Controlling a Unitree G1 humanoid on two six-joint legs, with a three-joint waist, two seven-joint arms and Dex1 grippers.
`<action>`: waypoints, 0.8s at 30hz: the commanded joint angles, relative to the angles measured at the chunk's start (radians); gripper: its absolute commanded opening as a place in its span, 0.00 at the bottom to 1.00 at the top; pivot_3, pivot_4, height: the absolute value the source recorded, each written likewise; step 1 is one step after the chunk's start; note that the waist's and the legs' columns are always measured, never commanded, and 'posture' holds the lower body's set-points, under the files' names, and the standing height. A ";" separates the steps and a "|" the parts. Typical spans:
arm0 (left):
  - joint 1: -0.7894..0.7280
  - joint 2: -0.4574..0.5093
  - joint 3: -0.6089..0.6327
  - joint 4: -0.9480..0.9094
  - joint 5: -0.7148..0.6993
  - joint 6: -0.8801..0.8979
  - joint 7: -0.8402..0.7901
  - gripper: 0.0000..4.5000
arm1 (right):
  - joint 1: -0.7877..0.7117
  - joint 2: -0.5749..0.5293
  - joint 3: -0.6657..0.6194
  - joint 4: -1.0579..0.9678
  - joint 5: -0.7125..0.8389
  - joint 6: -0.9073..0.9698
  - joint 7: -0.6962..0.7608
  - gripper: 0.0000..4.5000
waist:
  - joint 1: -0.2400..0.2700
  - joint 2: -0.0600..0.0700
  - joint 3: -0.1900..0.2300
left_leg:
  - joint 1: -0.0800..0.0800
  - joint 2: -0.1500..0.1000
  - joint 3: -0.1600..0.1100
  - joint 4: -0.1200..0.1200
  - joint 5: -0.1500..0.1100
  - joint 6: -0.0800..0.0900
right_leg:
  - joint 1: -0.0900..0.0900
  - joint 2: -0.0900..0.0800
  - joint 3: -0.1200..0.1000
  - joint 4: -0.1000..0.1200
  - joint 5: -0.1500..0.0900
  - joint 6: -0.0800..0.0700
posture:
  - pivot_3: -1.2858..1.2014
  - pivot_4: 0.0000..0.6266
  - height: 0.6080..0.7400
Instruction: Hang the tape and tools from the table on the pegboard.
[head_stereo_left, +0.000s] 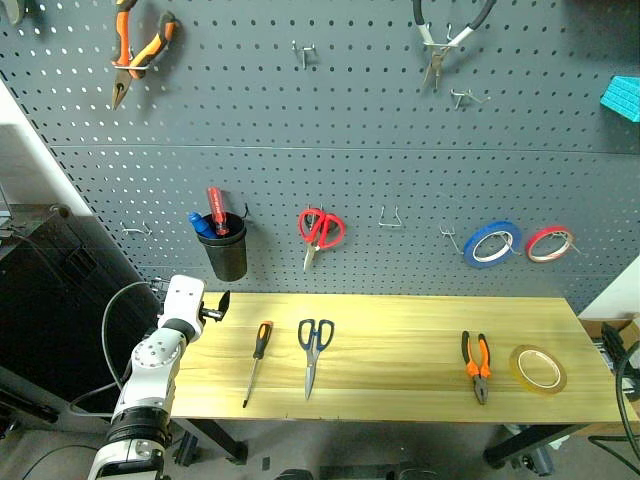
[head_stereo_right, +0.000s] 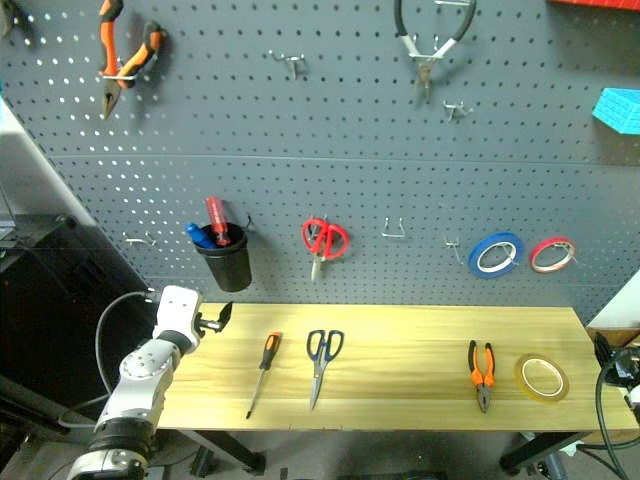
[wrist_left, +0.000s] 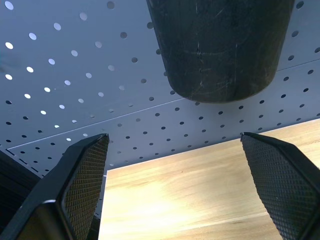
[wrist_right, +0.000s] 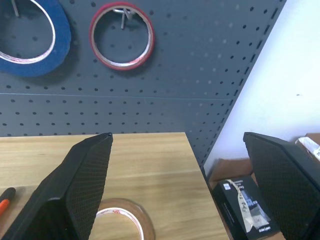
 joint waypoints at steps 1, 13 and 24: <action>-0.007 0.019 0.017 -0.047 -0.004 -0.026 0.002 1.00 | -0.015 -0.021 -0.027 -0.019 0.007 -0.028 -0.003 1.00 | 0.000 0.000 0.000 | 0.000 0.000 0.000 0.000 0.000 0.000 | 0.000 0.000 0.000 0.000 0.000 0.000 | 0.54 0.00 1.00; 0.139 0.022 -0.085 -0.309 -0.043 0.068 -0.223 1.00 | 0.060 0.034 0.037 -0.210 0.035 0.109 -0.017 1.00 | -0.002 0.001 0.001 | 0.000 0.001 0.001 0.000 0.000 0.000 | 0.000 0.000 0.001 0.000 0.000 0.000 | 0.52 0.04 1.00; 0.119 -0.023 -0.278 -0.601 -0.156 0.358 -0.481 1.00 | 0.069 0.042 0.202 -0.423 -0.014 0.440 -0.099 1.00 | -0.040 0.009 0.080 | 0.000 0.001 0.001 0.001 0.000 0.001 | 0.001 0.000 0.001 0.000 0.000 0.000 | 0.48 0.26 1.00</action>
